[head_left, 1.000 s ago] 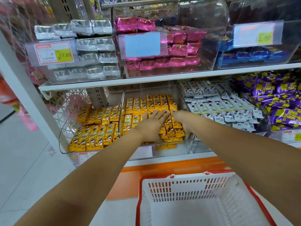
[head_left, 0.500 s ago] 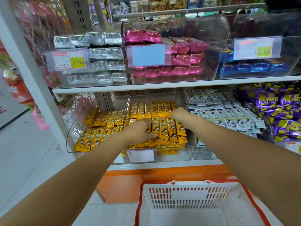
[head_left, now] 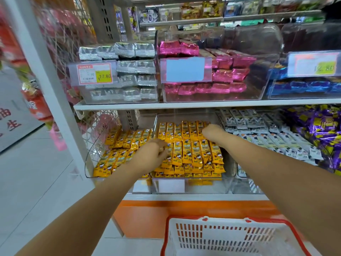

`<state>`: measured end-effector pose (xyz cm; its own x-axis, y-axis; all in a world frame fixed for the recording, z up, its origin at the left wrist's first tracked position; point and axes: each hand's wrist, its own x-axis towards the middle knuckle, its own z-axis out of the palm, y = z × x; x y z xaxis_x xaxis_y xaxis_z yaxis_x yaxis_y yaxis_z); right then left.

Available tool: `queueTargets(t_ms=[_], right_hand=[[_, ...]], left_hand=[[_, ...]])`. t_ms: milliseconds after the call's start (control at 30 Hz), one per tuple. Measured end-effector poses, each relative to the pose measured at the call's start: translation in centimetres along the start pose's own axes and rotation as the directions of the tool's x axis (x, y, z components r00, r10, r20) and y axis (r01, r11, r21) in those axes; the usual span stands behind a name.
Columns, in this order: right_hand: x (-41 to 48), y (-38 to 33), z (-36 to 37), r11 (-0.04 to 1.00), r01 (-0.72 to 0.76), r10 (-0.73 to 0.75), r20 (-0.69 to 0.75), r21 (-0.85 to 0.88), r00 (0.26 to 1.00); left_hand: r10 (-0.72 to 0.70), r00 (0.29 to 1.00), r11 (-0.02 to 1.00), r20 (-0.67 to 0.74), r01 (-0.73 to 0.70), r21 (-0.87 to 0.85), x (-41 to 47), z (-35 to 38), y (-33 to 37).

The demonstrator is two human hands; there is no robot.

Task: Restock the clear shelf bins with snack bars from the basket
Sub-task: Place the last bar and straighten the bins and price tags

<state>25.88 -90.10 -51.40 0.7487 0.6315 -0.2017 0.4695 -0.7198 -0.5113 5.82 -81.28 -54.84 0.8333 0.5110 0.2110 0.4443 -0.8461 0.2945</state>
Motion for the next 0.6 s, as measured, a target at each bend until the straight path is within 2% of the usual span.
queueTargets(t_ms=[100, 167, 200, 267, 333, 400, 433, 467, 500, 533, 567, 600], right_hand=[[-0.9, -1.5, 0.1, 0.963, 0.143, -0.163, -0.07, -0.229, 0.984], [-1.7, -3.2, 0.5, 0.919, 0.275, -0.314, -0.101, -0.283, 0.944], [-2.4, -4.1, 0.7, 0.9, 0.352, -0.385, -0.087, -0.258, 0.919], [-3.9, -6.2, 1.4, 0.855, 0.507, -0.513, -0.031, -0.111, 0.858], [-5.6, -8.9, 2.4, 0.818, 0.562, -0.574, 0.098, 0.125, 0.813], [-6.6, -11.3, 4.0, 0.822, 0.466, -0.561, 0.331, 0.328, 0.759], [-6.8, -12.4, 5.1, 0.844, 0.404, -0.531, 0.449, 0.352, 0.718], [-7.0, -13.3, 6.1, 0.872, 0.38, -0.489, 0.546, 0.307, 0.68], [-7.0, -14.1, 7.4, 0.895, 0.378, -0.438, 0.618, 0.235, 0.652], [-7.2, -14.8, 8.6, 0.907, 0.398, -0.382, 0.675, 0.141, 0.631], [-7.5, -15.4, 9.6, 0.91, 0.412, -0.325, 0.709, 0.053, 0.626], [-7.2, -15.7, 10.7, 0.922, 0.388, -0.26, 0.743, 0.001, 0.616]], left_hand=[[-0.019, 0.988, 0.994, -0.151, 0.003, -0.106, -0.8, -1.0, -0.8], [-0.086, 0.96, 0.987, -0.266, 0.045, -0.154, -1.5, -1.9, -2.2], [-0.137, 0.944, 0.979, -0.302, 0.082, -0.187, -1.9, -2.5, -3.2], [-0.244, 0.927, 0.962, -0.284, 0.195, -0.191, -3.1, -3.7, -5.8], [-0.312, 0.942, 0.944, -0.122, 0.292, -0.155, -4.3, -4.8, -8.9], [-0.309, 0.946, 0.94, 0.1, 0.32, -0.114, -5.6, -5.4, -11.0], [-0.26, 0.952, 0.95, 0.161, 0.282, -0.132, -5.8, -5.5, -11.7], [-0.218, 0.923, 0.935, 0.317, 0.29, -0.202, -6.0, -6.0, -11.8], [-0.18, 0.866, 0.962, 0.466, 0.253, -0.099, -6.3, -6.3, -12.2], [-0.104, 0.905, 0.993, 0.413, 0.067, 0.102, -6.3, -6.0, -12.7], [-0.118, 0.864, 0.984, 0.489, 0.035, 0.176, -6.3, -6.3, -12.2], [-0.199, 0.821, 0.959, 0.535, 0.052, 0.278, -5.9, -6.5, -11.4]])
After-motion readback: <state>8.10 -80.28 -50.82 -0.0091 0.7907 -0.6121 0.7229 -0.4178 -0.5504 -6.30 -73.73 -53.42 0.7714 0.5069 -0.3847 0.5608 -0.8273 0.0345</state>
